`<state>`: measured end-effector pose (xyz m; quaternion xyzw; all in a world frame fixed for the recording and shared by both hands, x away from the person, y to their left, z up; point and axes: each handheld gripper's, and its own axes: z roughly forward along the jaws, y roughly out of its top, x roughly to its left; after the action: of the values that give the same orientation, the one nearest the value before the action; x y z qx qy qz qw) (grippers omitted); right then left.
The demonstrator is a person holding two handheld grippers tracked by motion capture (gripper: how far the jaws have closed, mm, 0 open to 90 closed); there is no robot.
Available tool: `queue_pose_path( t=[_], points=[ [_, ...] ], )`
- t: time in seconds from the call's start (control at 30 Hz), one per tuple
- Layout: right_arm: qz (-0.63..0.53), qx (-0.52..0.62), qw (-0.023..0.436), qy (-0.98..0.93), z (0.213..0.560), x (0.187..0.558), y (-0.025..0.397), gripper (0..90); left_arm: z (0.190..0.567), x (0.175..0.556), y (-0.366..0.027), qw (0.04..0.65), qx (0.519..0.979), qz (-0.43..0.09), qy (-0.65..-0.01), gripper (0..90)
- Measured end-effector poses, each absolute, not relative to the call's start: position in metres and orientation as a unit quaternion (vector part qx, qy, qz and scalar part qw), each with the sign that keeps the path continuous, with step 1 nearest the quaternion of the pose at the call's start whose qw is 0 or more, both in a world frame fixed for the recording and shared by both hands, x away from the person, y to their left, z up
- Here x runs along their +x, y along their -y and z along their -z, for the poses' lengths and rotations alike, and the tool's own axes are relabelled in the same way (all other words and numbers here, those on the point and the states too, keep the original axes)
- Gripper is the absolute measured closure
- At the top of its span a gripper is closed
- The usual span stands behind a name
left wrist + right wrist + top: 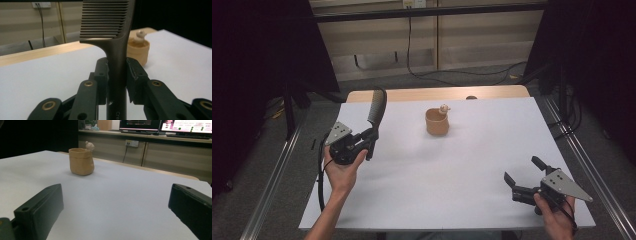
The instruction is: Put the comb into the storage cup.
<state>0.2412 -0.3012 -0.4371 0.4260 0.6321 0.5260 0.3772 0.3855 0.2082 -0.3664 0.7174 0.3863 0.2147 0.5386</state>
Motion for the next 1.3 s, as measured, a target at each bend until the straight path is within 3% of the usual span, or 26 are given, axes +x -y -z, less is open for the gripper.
queue_pose_path(
  t=[0.77,1.3],
  points=[
    [-0.526,0.426,0.379,-0.631,0.437,0.241,0.301,0.0,0.363,0.400,-0.166,0.585,0.707,-0.220,-0.331,72.8],
    [-0.527,0.426,0.378,-0.631,0.437,0.241,0.301,0.0,0.371,0.421,-0.145,0.570,0.727,-0.214,-0.316,72.7]
  ],
)
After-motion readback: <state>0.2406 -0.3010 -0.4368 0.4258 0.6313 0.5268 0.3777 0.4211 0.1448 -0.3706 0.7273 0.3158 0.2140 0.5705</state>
